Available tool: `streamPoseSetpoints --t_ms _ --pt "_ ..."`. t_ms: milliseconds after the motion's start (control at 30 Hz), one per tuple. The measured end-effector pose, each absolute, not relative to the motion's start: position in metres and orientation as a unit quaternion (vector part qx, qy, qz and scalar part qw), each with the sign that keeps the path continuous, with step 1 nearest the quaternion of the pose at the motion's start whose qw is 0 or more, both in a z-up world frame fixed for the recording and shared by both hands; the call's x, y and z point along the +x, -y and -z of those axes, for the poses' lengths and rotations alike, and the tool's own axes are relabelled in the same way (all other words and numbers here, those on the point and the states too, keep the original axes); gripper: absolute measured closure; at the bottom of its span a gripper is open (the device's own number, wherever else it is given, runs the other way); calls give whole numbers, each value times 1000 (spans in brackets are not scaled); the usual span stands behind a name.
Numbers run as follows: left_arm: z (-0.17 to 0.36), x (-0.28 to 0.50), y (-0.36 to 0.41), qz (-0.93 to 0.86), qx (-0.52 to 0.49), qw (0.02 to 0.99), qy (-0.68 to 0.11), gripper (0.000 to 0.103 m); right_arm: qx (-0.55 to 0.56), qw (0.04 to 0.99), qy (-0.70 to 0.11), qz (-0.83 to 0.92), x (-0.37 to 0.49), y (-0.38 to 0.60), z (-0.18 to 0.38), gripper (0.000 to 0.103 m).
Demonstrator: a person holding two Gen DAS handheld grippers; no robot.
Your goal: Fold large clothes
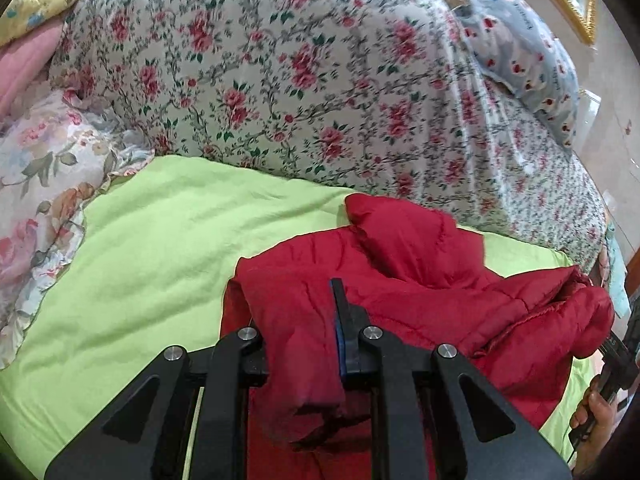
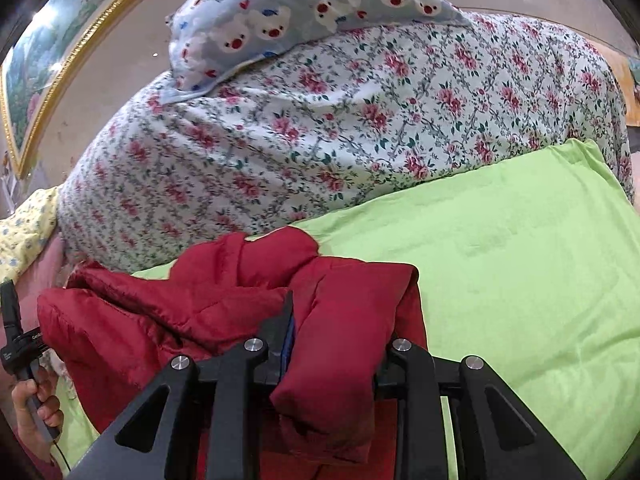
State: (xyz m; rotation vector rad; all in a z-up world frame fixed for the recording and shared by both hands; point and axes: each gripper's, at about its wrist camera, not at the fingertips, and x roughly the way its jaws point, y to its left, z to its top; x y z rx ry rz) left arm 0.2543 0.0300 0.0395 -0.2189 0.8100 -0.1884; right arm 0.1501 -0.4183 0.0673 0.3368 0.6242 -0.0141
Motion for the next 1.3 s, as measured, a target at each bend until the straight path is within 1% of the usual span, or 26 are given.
streamPoseSetpoints --t_ms 200,400,533,700,967,1033,1100,1200,1300 --pt "-25 291 -22 74 -99 906 -404 86 157 936 -313 20 186 420 -58 77" --pt "-1 325 -14 61 -88 902 -419 84 153 932 -326 31 220 423 -40 76" --pt "14 338 -8 56 -79 901 -424 83 155 928 -338 37 235 427 -22 75" --pt "28 355 -8 53 -91 896 -432 81 158 925 -344 41 249 429 -9 74" --pt "29 361 -13 62 -106 895 -429 77 153 921 -355 55 273 427 3 74" --pt "26 357 -18 67 -115 894 -427 73 156 920 -355 57 274 428 5 73" --pt "20 350 -22 62 -122 892 -430 65 154 921 -353 57 274 427 5 73" --pt "0 327 -27 53 -112 904 -410 55 154 921 -352 56 273 428 6 73" --pt "-16 304 -30 62 -114 910 -394 54 154 921 -352 57 274 428 7 73"
